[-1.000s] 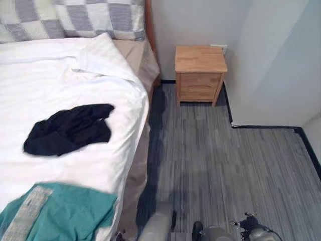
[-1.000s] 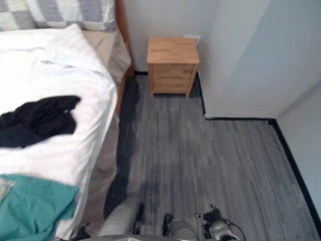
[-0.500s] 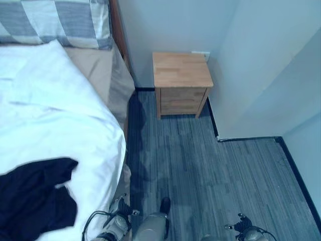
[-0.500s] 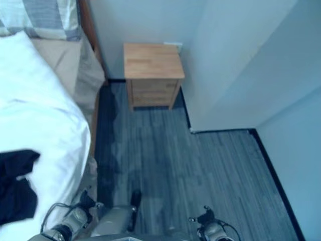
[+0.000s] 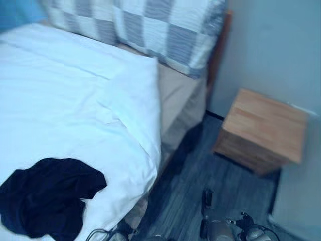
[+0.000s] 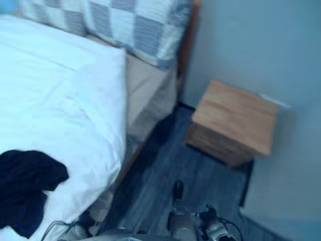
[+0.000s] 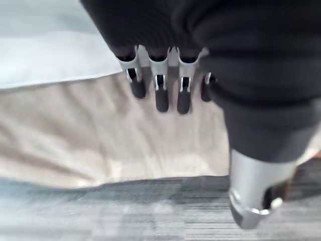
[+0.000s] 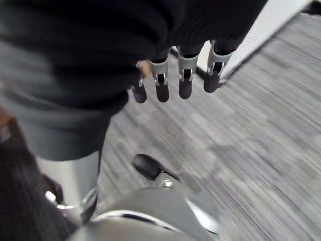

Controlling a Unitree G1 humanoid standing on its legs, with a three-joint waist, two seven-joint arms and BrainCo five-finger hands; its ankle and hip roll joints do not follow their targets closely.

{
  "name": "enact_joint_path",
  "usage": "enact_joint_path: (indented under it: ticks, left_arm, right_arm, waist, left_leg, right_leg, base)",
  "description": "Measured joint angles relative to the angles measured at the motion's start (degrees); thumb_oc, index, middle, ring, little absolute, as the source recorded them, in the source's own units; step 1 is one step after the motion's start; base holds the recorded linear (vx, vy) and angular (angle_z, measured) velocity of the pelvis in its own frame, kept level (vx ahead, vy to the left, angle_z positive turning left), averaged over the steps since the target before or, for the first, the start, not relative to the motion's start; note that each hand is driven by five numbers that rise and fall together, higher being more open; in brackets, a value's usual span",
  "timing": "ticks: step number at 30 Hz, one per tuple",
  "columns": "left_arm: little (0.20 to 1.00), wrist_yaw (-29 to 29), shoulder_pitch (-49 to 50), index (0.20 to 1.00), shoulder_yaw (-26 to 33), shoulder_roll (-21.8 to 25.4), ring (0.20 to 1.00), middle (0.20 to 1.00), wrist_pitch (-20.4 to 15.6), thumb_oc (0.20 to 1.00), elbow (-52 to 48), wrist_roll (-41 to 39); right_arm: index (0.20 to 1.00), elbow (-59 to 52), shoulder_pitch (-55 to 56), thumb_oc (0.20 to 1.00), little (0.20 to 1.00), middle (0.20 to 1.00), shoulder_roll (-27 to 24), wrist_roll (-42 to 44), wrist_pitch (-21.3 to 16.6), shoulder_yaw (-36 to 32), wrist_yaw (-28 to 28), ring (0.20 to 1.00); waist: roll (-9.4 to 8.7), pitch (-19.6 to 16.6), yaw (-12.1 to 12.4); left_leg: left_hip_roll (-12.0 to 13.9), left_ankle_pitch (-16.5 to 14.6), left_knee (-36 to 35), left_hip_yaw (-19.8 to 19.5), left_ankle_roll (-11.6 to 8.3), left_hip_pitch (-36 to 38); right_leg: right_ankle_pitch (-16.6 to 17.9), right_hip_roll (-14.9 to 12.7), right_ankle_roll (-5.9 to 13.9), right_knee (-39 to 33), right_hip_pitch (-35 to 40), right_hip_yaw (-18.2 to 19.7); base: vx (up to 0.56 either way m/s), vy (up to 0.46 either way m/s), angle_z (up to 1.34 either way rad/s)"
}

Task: Tidy up the quilt and then pick up the clothes from the bed and put them into the laundry hamper.

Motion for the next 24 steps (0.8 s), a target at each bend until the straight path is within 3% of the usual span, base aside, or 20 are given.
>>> enact_joint_path:
  ticks: [1, 2, 3, 4, 5, 7, 8, 9, 10, 12, 13, 14, 15, 16, 17, 18, 19, 20, 21, 24]
  left_arm:
    - [1.0, -0.03, 0.58, 1.0, 0.15, 0.07, 1.0, 1.0, 0.12, 1.0, 0.0, -0.01]
    - [1.0, 0.08, 1.34, 1.0, 1.16, 0.78, 1.0, 1.0, 0.07, 1.0, -0.58, -0.06]
    - [1.0, 0.16, 0.68, 1.0, 2.53, 0.9, 1.0, 1.0, 0.54, 1.0, -1.43, -0.37]
    - [1.0, 0.18, 0.53, 1.0, 2.36, 0.85, 1.0, 1.0, 0.54, 1.0, -1.93, -1.31]
    - [1.0, 0.21, 0.76, 1.0, 2.24, 0.77, 1.0, 1.0, 0.53, 1.0, -2.83, -1.66]
    - [1.0, 0.13, 1.61, 1.0, 2.27, 0.78, 1.0, 1.0, 0.68, 1.0, -5.13, -2.07]
    - [1.0, 0.08, 2.54, 1.0, 2.29, 0.76, 1.0, 1.0, 0.7, 1.0, -5.18, -2.16]
    - [1.0, 0.38, 2.08, 1.0, 2.34, 0.61, 1.0, 1.0, 0.81, 1.0, -5.77, -2.22]
    - [1.0, 0.06, 1.64, 1.0, 2.16, 0.55, 1.0, 1.0, 0.83, 1.0, -5.7, -2.22]
    - [1.0, -0.07, 1.1, 1.0, 2.32, 2.41, 1.0, 1.0, 0.73, 1.0, -7.18, -2.22]
    - [1.0, -0.23, 1.22, 1.0, 2.35, 2.38, 1.0, 1.0, 0.83, 1.0, -7.59, -2.21]
    - [1.0, -0.46, 1.81, 1.0, 2.31, 1.91, 1.0, 1.0, 1.01, 1.0, -7.5, -2.17]
    - [1.0, -0.59, 1.81, 1.0, 2.44, 2.18, 1.0, 1.0, 1.2, 1.0, -7.14, -2.17]
    - [1.0, -0.77, 1.91, 1.0, 2.83, 2.68, 1.0, 1.0, 1.33, 1.0, -6.53, -2.17]
    - [1.0, -0.78, 1.94, 1.0, 2.82, 3.34, 1.0, 1.0, 1.34, 1.0, -6.55, -2.17]
    - [1.0, -0.69, 1.79, 1.0, 2.85, 4.48, 1.0, 1.0, 1.55, 1.0, -6.24, -2.13]
    - [1.0, -0.64, 1.73, 1.0, 2.87, 5.68, 1.0, 1.0, 1.95, 1.0, -6.21, -2.04]
    - [1.0, -0.46, 1.69, 1.0, 3.01, 6.17, 1.0, 1.0, 1.99, 1.0, -6.24, -2.05]
    - [1.0, -0.25, 1.67, 1.0, 3.59, 7.47, 1.0, 1.0, 1.93, 1.0, -6.32, -2.04]
    - [1.0, -0.26, 1.83, 1.0, 4.32, 8.08, 1.0, 1.0, 1.96, 1.0, -5.67, -2.04]
  right_arm:
    - [1.0, -0.53, 0.16, 1.0, 1.0, 1.0, -0.4, -0.64, 0.02, 0.12, 0.02, 1.0]
    - [1.0, -0.96, -0.7, 1.0, 1.0, 1.0, -0.76, -0.82, -0.41, -0.05, 0.05, 1.0]
    - [1.0, -2.04, -1.1, 1.0, 1.0, 1.0, -1.51, -0.71, -0.57, -0.62, -0.14, 1.0]
    - [1.0, -2.75, -1.17, 1.0, 1.0, 1.0, -1.92, -0.7, -0.78, -0.66, -0.17, 1.0]
    - [1.0, -2.95, -1.62, 1.0, 1.0, 1.0, -2.99, -0.62, -0.99, -1.06, -0.4, 1.0]
    - [1.0, -3.52, -2.64, 1.0, 1.0, 1.0, -3.84, 0.01, -1.34, -2.81, -1.16, 1.0]
    - [1.0, -3.8, -3.02, 1.0, 1.0, 1.0, -4.29, 0.6, -1.56, -2.87, -1.65, 1.0]
    - [1.0, -3.96, -2.1, 1.0, 1.0, 1.0, -5.73, 2.18, -1.67, -4.03, -2.25, 1.0]
    - [1.0, -4.21, -1.1, 1.0, 1.0, 1.0, -5.96, 2.6, -1.68, -5.09, -2.54, 1.0]
    - [1.0, -3.91, 1.08, 1.0, 1.0, 1.0, -6.16, 6.01, -0.94, -8.54, -2.78, 1.0]
    - [1.0, -4.62, 1.86, 1.0, 1.0, 1.0, -7.05, 6.95, -0.89, -10.11, -3.19, 1.0]
    - [1.0, -5.73, 2.9, 1.0, 1.0, 1.0, -8.33, 8.28, -0.9, -12.71, -3.62, 1.0]
    - [1.0, -6.42, 2.81, 1.0, 1.0, 1.0, -8.66, 8.4, -0.87, -14.39, -4.12, 1.0]
    - [1.0, -9.71, 3.12, 1.0, 1.0, 1.0, -9.82, 8.94, -0.8, -16.25, -4.41, 1.0]
    - [1.0, -11.12, 3.51, 1.0, 1.0, 1.0, -10.43, 9.0, -0.85, -16.38, -5.03, 1.0]
    - [1.0, -14.7, 4.66, 1.0, 1.0, 1.0, -11.42, 9.07, -0.9, -16.66, -5.19, 1.0]
    - [1.0, -18.0, 4.87, 1.0, 1.0, 1.0, -11.8, 9.02, -1.19, -17.19, -5.85, 1.0]
    - [1.0, -19.27, 5.27, 1.0, 1.0, 1.0, -11.82, 8.98, -1.47, -17.49, -6.56, 1.0]
    - [1.0, -22.49, 5.88, 1.0, 1.0, 1.0, -12.34, 8.82, -1.9, -19.03, -7.76, 1.0]
    - [1.0, -29.26, 6.34, 1.0, 1.0, 1.0, -14.05, 7.74, -2.36, -23.12, -10.15, 1.0]
  waist:
    - [0.92, -0.72, 0.68]
    - [0.77, -0.81, 1.97]
    - [-0.25, -0.27, 1.14]
    - [-0.54, -0.28, 0.64]
    - [-1.23, -0.1, 0.55]
    - [-3.39, -0.08, 0.67]
    - [-3.02, -0.25, 1.04]
    - [-3.47, 0.1, 0.05]
    - [-2.82, -0.22, -1.43]
    - [-3.61, -1.32, -2.24]
    - [-3.51, -1.37, -3.05]
    - [-1.72, -1.35, -3.57]
    - [-1.98, -0.97, -3.93]
    - [-1.33, -0.19, -4.11]
    - [-1.77, 0.06, -4.35]
    - [-2.4, 0.85, -4.88]
    - [-2.46, 1.28, -5.53]
    - [-2.68, 1.4, -5.95]
    - [-3.13, 1.34, -5.79]
    - [-3.89, 1.83, -5.82]
  left_leg:
    - [1.29, -0.29, 1.83, 0.96, -1.68, -1.31]
    - [3.25, -1.05, 3.62, 4.69, -4.15, -3.77]
    - [6.99, -1.17, 3.74, 14.69, -4.67, -7.44]
    - [8.99, -0.84, 3.01, 18.81, -5.0, -9.32]
    - [11.77, 0.11, 0.28, 26.42, -5.76, -11.19]
    - [11.29, 1.86, 0.09, 33.25, -5.76, -14.21]
    - [10.32, 3.04, 0.03, 34.57, -5.37, -14.81]
    - [9.4, 9.1, 3.37, 38.56, -4.08, -18.28]
    - [9.74, 11.95, 5.39, 38.98, -3.71, -20.03]
    - [9.37, 8.51, 6.55, 43.66, -1.75, -21.46]
    - [9.53, 7.52, 5.79, 43.67, -1.18, -21.25]
    - [10.15, 6.32, 2.53, 42.72, 0.05, -19.16]
    - [9.54, 5.96, 0.24, 41.94, 0.23, -18.04]
    - [8.99, 6.95, -1.54, 40.63, 1.87, -16.91]
    - [8.13, 7.73, -2.29, 39.98, 2.51, -16.07]
    - [6.75, 8.52, -2.83, 38.36, 3.16, -15.01]
    - [6.06, 8.79, -3.36, 35.75, 3.5, -15.01]
    - [6.01, 9.03, -3.53, 35.03, 3.77, -15.11]
    - [5.3, 9.66, -4.48, 33.38, 3.9, -15.14]
    - [2.55, 9.57, -5.87, 28.19, 3.53, -13.91]
  right_leg:
    - [-0.84, 0.81, -1.13, -0.67, 1.08, -1.98]
    - [-1.73, 1.47, -2.38, -1.48, 2.5, -4.61]
    - [-2.38, 0.77, -2.88, -2.6, 4.43, -9.18]
    - [-2.7, 0.43, -2.76, -2.58, 4.92, -10.39]
    - [-3.18, 0.26, -2.57, -2.59, 6.2, -10.89]
    - [-4.69, -0.04, -2.41, -2.59, 7.73, -12.0]
    - [-5.2, 0.12, -2.12, -2.6, 8.49, -13.31]
    - [-7.54, 0.33, -0.49, -2.59, 10.22, -18.2]
    - [-7.63, 0.72, -0.44, -2.93, 10.71, -20.65]
    - [-9.3, 0.29, 0.56, -2.45, 11.7, -26.74]
    - [-8.94, -0.1, 0.88, -1.3, 11.86, -27.84]
    - [-10.34, -0.2, 1.41, 2.35, 11.4, -28.75]
    - [-11.29, -1.58, 1.75, 5.83, 10.9, -28.54]
    - [-12.13, -5.3, 2.76, 16.1, 7.58, -26.35]
    - [-11.91, -7.17, 2.94, 20.91, 6.19, -24.48]
    - [-12.45, -9.82, 3.78, 29.88, 2.15, -18.93]
    - [-14.66, -9.14, 6.41, 30.65, 0.09, -12.32]
    - [-15.61, -7.61, 7.99, 28.1, -0.29, -8.31]
    - [-15.6, -6.16, 8.14, 21.01, -0.23, -3.25]
    - [-14.75, -6.77, 8.41, 4.52, 2.72, 2.91]
  base:
    - [0.17, -0.209, 1.28]
    - [0.17, -0.298, 1.62]
    - [0.09, -0.194, 1.78]
    - [-0.01, -0.241, 1.82]
    - [-0.01, -0.15, 1.26]
    - [-0.02, -0.271, 0.73]
    - [-0.05, -0.252, 0.72]
    - [-0.01, -0.092, 0.97]
    - [-0.08, -0.019, 1.64]
    - [-0.03, 0.023, 1.45]
    - [-0.02, 0.071, 0.97]
    - [-0.02, 0.065, 0.85]
    - [-0.15, 0.071, 0.76]
    - [-0.12, 0.024, 0.59]
    - [-0.11, -0.05, 0.67]
    - [0.04, -0.118, 0.78]
    - [0.03, -0.119, 0.85]
    - [0.13, -0.212, 1.01]
    - [0.18, -0.234, 0.77]
    - [0.11, -0.172, 0.86]
